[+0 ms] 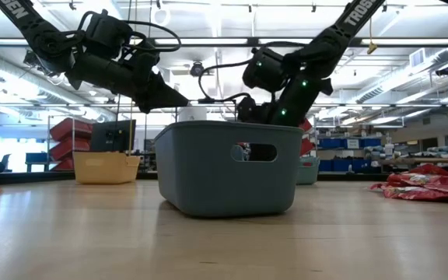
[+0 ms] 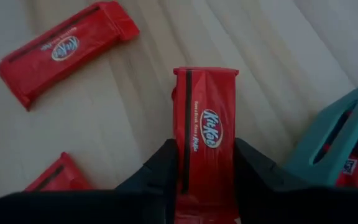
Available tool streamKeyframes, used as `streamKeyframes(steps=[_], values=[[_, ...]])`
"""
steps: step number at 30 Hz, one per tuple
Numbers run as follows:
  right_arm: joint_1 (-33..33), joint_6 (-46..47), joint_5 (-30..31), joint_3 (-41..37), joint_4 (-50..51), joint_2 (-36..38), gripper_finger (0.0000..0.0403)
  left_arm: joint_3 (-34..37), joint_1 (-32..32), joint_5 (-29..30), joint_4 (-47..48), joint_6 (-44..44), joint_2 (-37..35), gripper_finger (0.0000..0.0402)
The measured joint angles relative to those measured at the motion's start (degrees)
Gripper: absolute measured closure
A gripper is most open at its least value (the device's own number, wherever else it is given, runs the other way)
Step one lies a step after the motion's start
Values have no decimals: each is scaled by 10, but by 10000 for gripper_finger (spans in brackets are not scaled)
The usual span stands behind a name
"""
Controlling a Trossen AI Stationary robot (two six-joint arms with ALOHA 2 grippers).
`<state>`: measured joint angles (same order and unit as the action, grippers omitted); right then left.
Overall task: Sort candy
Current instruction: Put the red chocolate bar into the green bin
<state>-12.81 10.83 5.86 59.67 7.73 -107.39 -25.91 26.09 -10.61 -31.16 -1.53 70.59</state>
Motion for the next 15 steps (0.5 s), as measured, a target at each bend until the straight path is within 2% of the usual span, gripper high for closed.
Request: streamKeyframes(steps=[10,15], values=[[12,-21,0,0,26,92,312,0,0,0,0,0,0,341],[-8,-100,56,0,125,166,315,0,0,0,0,0,0,341]])
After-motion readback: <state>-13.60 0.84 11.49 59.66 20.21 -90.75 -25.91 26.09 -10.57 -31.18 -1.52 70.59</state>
